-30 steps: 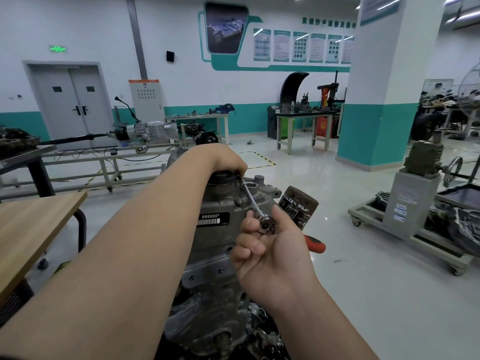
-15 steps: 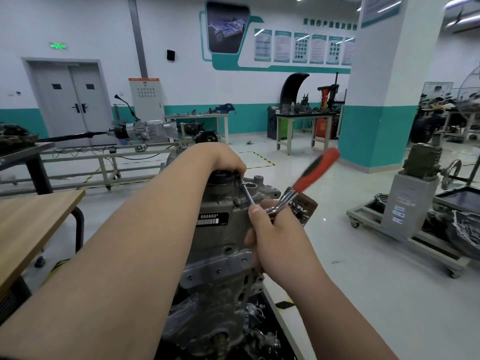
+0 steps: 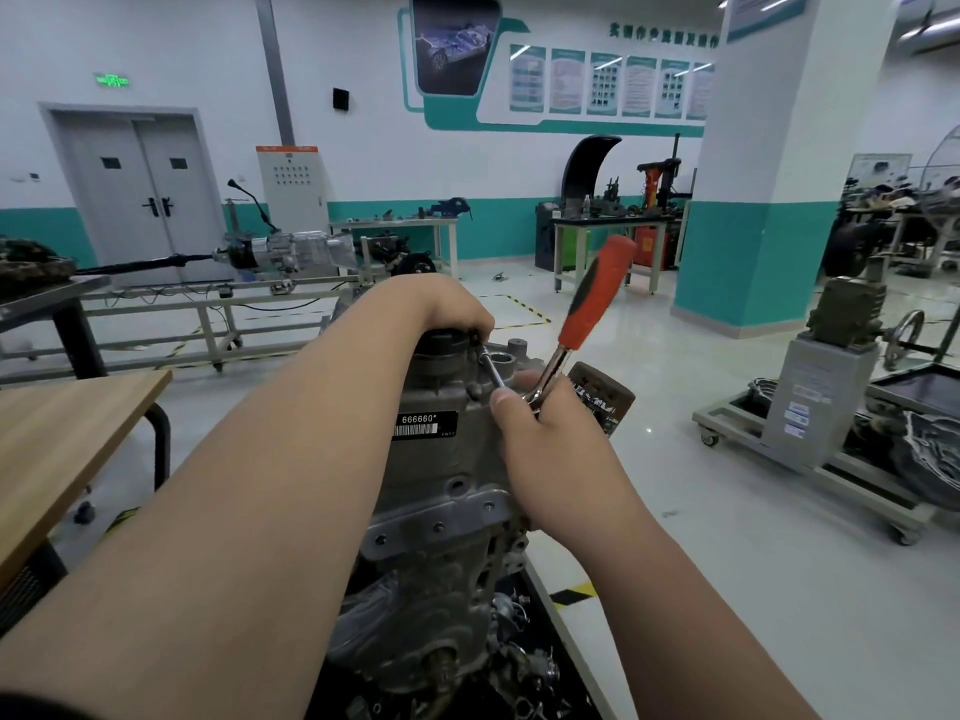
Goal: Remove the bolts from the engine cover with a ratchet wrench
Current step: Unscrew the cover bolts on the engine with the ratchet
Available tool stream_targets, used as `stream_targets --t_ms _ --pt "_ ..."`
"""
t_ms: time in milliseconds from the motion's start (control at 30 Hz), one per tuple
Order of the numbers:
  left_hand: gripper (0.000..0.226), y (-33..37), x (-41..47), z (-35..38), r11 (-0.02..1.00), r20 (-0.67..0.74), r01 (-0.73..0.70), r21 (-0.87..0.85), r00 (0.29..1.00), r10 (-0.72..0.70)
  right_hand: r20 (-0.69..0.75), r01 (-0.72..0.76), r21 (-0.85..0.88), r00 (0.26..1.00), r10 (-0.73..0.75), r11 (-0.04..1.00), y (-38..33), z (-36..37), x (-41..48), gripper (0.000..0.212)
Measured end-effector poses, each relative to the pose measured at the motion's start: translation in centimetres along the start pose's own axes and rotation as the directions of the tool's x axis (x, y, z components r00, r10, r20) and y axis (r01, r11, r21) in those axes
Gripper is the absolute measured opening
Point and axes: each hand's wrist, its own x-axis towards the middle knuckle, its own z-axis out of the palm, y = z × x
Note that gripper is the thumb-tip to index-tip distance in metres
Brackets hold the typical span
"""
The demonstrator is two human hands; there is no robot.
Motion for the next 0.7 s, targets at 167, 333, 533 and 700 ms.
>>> stream_targets --t_ms 167,333,533,700 --pt "0.023 0.1 -0.5 -0.1 1.0 -0.007 0.001 0.002 1.0 -0.001 0.13 -0.237 0.525 0.972 0.198 0.818 -0.6 0.6 -0.6 0.023" --pt "0.023 0.1 -0.7 -0.1 1.0 -0.025 -0.001 -0.004 1.0 0.0 0.384 -0.445 0.831 0.893 0.234 0.334 -0.8 0.9 -1.2 0.032" --pt "0.021 0.1 -0.5 -0.1 1.0 -0.04 -0.017 0.001 0.999 0.017 0.492 -0.512 0.855 0.851 0.184 0.085 -0.3 1.1 -1.6 0.043" --pt "0.019 0.0 -0.2 -0.1 1.0 -0.04 -0.014 -0.004 0.999 0.014 0.466 -0.5 0.853 0.859 0.211 0.15 -0.3 1.2 -1.6 0.042"
